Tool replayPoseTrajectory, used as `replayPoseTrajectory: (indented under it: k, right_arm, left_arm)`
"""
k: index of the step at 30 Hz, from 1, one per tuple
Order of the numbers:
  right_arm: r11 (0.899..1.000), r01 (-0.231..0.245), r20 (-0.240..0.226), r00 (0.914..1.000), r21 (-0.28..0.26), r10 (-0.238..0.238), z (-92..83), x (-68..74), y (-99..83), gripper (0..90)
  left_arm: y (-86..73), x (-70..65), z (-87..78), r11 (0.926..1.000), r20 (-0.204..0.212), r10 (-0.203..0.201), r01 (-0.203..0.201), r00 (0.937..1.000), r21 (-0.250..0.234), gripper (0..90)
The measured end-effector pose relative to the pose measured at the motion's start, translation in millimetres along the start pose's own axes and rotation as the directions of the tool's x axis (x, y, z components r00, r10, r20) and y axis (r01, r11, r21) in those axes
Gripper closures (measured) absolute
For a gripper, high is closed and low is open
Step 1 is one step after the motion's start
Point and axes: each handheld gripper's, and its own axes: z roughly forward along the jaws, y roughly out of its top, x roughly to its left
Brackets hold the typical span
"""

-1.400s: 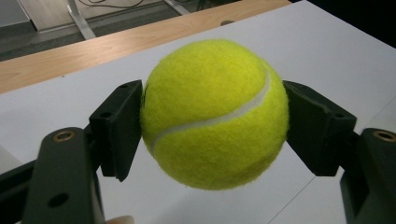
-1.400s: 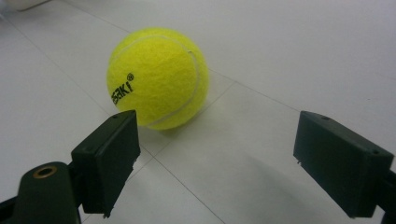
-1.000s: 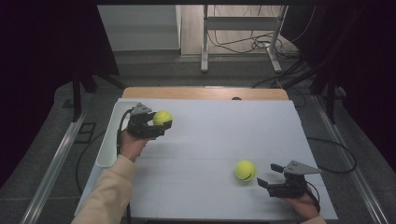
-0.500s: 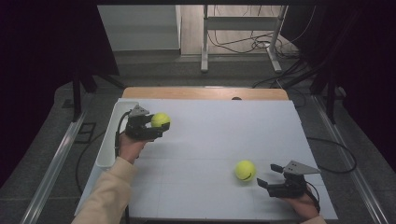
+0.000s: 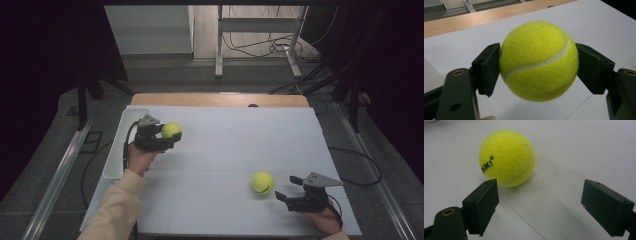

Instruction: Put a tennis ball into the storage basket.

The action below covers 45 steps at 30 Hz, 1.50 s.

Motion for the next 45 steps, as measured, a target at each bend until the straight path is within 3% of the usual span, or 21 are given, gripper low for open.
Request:
replayPoseTrajectory:
  k: [29, 45]
  right_arm:
    - [1.0, -0.001, 0.0, 1.0, 0.001, 0.001, -0.1, 0.2, 0.1, 14.8]
    - [1.0, -0.001, 0.0, 1.0, -0.002, 0.001, -0.1, 0.3, 0.1, 14.8]
  left_arm:
    - [-5.7, 4.0, -11.5, 0.9997, -0.002, -0.019, 0.019, 0.9998, -0.016, 26.4]
    - [-7.3, -4.6, -25.2, 0.9993, 0.02, -0.01, 0.01, 0.9998, -0.035, 26.5]
